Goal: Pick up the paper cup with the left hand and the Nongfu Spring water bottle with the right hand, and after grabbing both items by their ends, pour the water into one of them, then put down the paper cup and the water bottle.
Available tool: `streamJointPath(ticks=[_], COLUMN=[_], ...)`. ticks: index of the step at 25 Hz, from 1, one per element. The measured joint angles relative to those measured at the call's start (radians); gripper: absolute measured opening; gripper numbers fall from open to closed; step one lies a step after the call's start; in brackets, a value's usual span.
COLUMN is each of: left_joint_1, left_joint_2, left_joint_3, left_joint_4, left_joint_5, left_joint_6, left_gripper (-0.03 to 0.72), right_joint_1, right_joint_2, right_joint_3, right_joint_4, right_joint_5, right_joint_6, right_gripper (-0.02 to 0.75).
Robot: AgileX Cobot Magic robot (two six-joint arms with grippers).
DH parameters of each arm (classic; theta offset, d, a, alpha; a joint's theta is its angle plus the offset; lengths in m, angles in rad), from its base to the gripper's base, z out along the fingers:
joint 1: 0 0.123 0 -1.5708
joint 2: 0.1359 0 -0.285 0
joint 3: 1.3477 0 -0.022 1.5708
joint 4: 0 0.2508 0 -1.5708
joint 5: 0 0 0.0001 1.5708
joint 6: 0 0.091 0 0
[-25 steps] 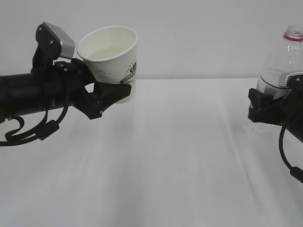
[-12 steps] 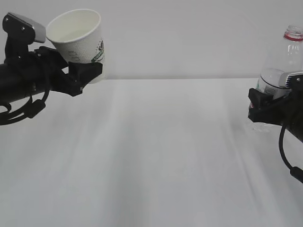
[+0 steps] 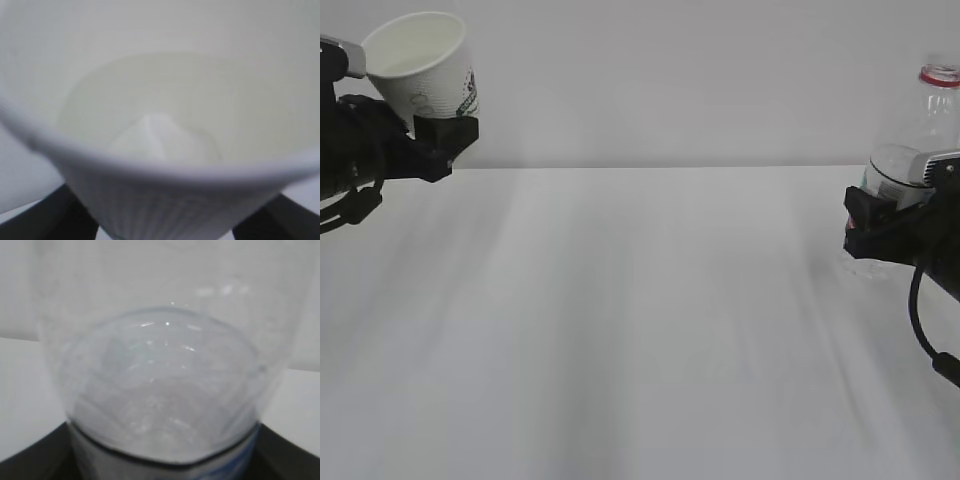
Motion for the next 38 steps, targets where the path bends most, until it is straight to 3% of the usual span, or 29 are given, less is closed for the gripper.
streamJointPath(ticks=[24,38], left_joint_1=[0.001,0.019], left_joint_2=[0.175,0.313], left_joint_3=[0.000,0.000], left_joint_4=[-0.452,-0.476], left_joint_5=[-0.046,-0.125], left_joint_6=[0.226,0.241], left_gripper=[0.517,0.513], right_joint_1=[0.000,0.000], right_joint_2=[0.000,0.000], right_joint_3=[0.000,0.000], right_joint_4=[0.000,-0.002], right_joint_5=[0.000,0.000], right_joint_6=[0.000,0.000], right_gripper=[0.481,0.481])
